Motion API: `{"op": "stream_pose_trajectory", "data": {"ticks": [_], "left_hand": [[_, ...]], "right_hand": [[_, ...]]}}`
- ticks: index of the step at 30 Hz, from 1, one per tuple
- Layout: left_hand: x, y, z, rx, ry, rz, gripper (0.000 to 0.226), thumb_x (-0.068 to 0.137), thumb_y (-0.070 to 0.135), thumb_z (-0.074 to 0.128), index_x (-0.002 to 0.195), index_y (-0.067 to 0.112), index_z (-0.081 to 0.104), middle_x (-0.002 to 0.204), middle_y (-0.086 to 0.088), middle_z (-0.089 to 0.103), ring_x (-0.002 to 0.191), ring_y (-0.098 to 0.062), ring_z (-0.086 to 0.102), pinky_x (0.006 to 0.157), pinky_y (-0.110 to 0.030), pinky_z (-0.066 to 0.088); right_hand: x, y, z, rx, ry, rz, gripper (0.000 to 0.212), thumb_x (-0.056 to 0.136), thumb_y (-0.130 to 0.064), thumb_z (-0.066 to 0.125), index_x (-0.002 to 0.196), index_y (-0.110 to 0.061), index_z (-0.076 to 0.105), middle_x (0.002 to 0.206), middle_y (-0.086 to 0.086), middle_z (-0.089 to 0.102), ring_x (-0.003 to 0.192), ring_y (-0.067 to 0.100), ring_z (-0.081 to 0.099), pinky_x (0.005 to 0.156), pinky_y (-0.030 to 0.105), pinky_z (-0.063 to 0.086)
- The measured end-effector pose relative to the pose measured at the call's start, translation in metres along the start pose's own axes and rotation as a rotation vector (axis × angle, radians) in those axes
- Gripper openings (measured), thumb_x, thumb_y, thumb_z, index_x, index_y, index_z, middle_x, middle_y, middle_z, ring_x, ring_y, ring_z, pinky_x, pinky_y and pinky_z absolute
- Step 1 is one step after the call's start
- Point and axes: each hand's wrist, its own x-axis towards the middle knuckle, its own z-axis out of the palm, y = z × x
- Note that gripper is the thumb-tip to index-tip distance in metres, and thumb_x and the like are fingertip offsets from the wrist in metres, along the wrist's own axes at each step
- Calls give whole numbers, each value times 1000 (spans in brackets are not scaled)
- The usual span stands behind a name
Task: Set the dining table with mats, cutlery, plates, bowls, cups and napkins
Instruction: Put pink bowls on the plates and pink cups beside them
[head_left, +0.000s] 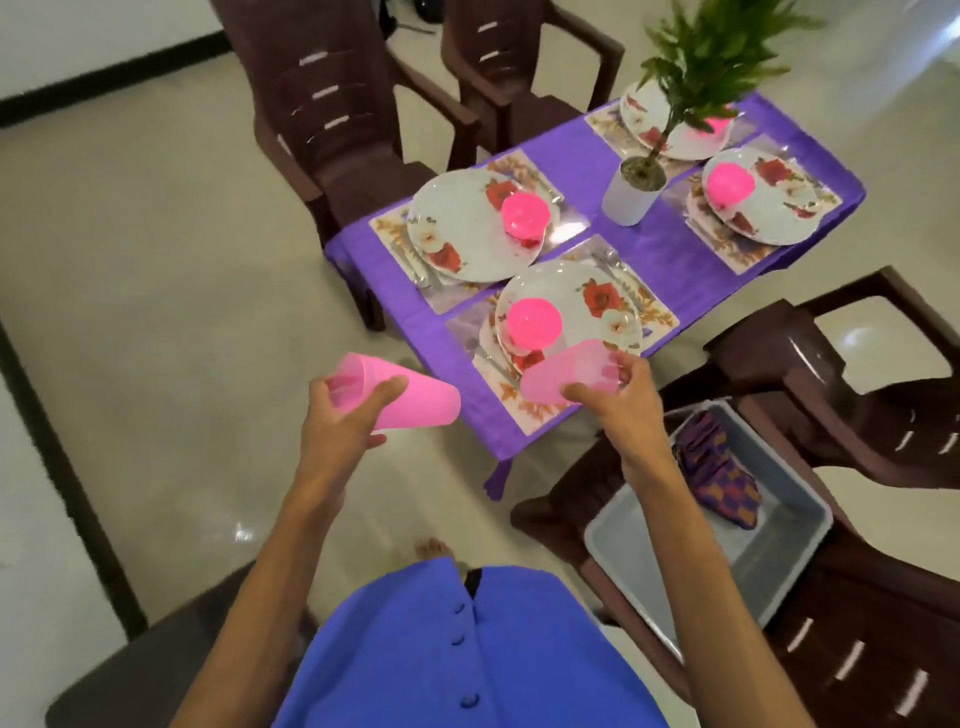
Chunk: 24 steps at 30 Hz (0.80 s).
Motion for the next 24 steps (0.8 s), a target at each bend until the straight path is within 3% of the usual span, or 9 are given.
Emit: {"op": "stream_pose_trajectory", "data": {"ticks": [3, 7, 9, 11, 12, 16, 20, 24], "left_hand": [[69, 38, 1, 73, -45, 13, 86, 56, 65, 87, 125, 25, 52, 130, 2, 59, 110, -14, 66, 67, -32, 60], [149, 84, 11, 162, -131, 64, 75, 70, 52, 92, 127, 25, 52, 128, 7, 58, 113, -13, 65, 72, -34, 60], [182, 104, 16, 200, -184, 89, 75, 72, 50, 92, 130, 26, 51, 132, 4, 57, 114, -13, 64, 76, -36, 62], [215, 128, 26, 244, -249, 108, 81, 66, 56, 93, 130, 28, 51, 133, 2, 57, 115, -16, 64, 82, -40, 63], [231, 139, 31, 269, -268, 111, 85, 62, 60, 93, 129, 29, 51, 132, 3, 58, 116, -16, 64, 85, -43, 64], [273, 170, 54, 351, -325, 128, 84, 63, 58, 93, 130, 28, 51, 127, 7, 60, 106, -12, 67, 86, -48, 63], [304, 186, 84, 430, -318, 116, 81, 70, 50, 92, 135, 28, 48, 122, 12, 57, 110, -11, 63, 83, -45, 64], [322, 188, 115, 462, -324, 102, 78, 71, 51, 91, 132, 30, 48, 122, 14, 58, 111, -11, 63, 82, -44, 63]], "right_hand": [[39, -30, 14, -51, 118, -39, 88, 68, -38, 94, 142, -23, 48, 132, -3, 55, 117, 16, 57, 83, 26, 46], [97, -59, 30, -79, 265, -54, 90, 64, -51, 94, 141, -30, 53, 130, -3, 57, 115, 16, 60, 94, 40, 55], [127, -67, 34, -73, 318, -43, 93, 58, -59, 94, 138, -35, 54, 130, -3, 56, 114, 20, 63, 87, 41, 61], [163, -77, 33, -119, 381, -35, 90, 62, -53, 94, 139, -28, 54, 133, 2, 55, 115, 24, 61, 79, 24, 56], [185, -82, 32, -164, 405, -30, 89, 65, -48, 94, 140, -23, 54, 135, 4, 55, 118, 25, 58, 81, 23, 50], [265, -95, 17, -253, 463, 37, 93, 62, -43, 95, 141, -16, 55, 137, 10, 57, 123, 29, 56, 98, 37, 46], [355, -97, 3, -264, 458, 83, 94, 59, -40, 96, 139, -12, 56, 136, 9, 58, 121, 31, 56, 94, 35, 47], [429, -91, -6, -345, 400, 89, 96, 56, -40, 95, 138, -8, 55, 133, 15, 58, 120, 33, 58, 98, 42, 51]]}}
